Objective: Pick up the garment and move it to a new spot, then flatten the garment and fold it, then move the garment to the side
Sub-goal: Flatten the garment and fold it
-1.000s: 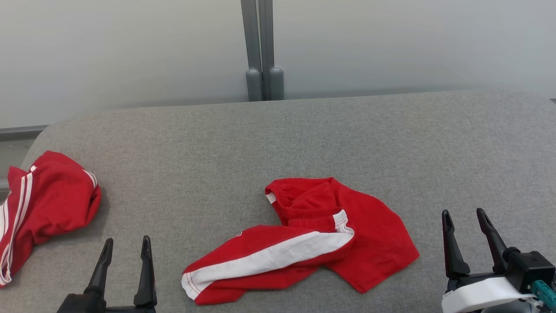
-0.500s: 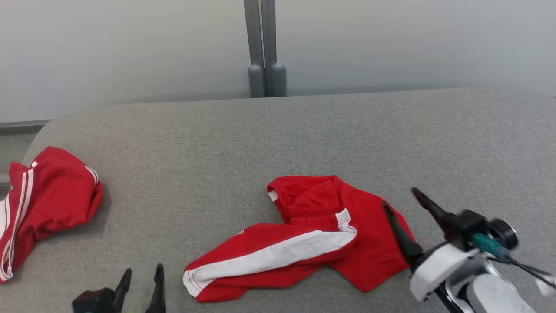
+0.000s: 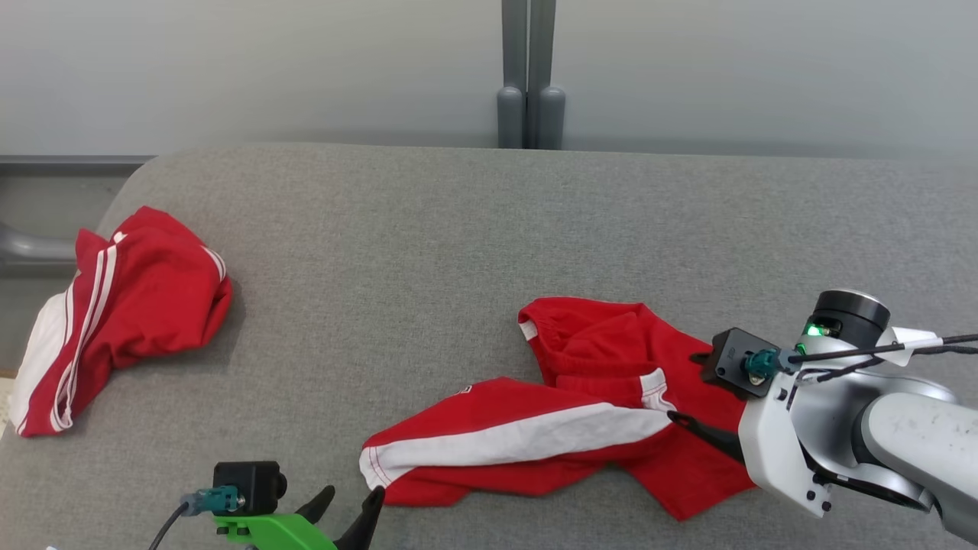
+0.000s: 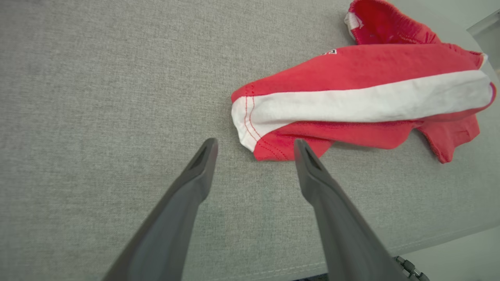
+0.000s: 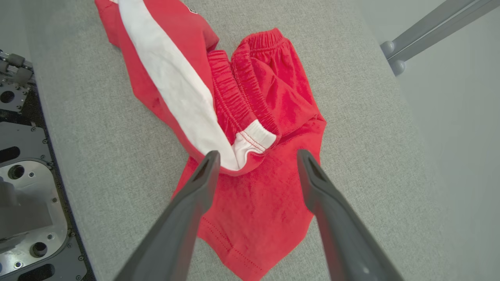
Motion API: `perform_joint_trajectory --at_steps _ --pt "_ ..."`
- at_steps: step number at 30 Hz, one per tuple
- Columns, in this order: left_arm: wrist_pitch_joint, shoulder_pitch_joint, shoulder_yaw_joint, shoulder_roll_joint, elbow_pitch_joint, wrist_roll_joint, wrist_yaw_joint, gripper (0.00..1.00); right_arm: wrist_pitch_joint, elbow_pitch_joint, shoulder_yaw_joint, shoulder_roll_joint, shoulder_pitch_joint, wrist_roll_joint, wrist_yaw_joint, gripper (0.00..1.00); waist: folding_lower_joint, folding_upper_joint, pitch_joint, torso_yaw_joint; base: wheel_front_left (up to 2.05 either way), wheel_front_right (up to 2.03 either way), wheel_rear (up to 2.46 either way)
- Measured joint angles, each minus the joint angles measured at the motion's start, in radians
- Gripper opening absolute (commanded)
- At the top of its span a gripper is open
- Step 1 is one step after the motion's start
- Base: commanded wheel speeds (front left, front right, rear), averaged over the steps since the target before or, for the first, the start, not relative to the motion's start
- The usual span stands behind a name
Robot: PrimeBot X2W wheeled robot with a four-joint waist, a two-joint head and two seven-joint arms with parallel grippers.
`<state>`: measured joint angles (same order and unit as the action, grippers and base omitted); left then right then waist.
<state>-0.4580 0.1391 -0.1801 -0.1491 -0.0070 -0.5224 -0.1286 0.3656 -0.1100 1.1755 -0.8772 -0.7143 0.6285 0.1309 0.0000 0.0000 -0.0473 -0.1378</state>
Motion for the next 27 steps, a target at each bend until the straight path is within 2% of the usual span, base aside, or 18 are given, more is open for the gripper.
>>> perform_joint_trajectory --at_steps 3,7,18,26,27 --pt "0.003 -0.019 -0.018 0.007 0.031 -0.038 0.0 1.0 0.012 -0.015 0.063 -0.022 -0.073 0.041 0.0 1.0 0.0 0.0 -0.017 -0.021 0.0 0.0 0.0" --pt "0.016 -0.051 -0.038 0.002 0.071 -0.051 0.0 1.0 0.011 -0.015 0.091 -0.019 -0.111 0.07 0.0 1.0 0.0 0.0 -0.042 -0.034 0.0 0.0 0.0" --pt "0.048 -0.122 -0.088 -0.001 0.178 -0.144 0.0 1.0 0.022 -0.022 0.106 -0.018 -0.08 0.087 0.0 1.0 0.0 0.0 -0.09 -0.037 0.0 0.0 0.0" --pt "0.079 -0.192 -0.096 -0.014 0.26 -0.162 0.0 1.0 0.021 -0.029 0.106 -0.02 -0.075 0.081 0.0 1.0 0.0 0.0 -0.117 -0.028 0.0 0.0 0.0" --pt "0.08 -0.201 -0.102 -0.014 0.269 -0.165 0.0 0.89 0.021 -0.03 0.106 -0.02 -0.075 0.081 0.0 1.0 0.0 0.0 -0.121 -0.028 0.0 0.0 0.0"
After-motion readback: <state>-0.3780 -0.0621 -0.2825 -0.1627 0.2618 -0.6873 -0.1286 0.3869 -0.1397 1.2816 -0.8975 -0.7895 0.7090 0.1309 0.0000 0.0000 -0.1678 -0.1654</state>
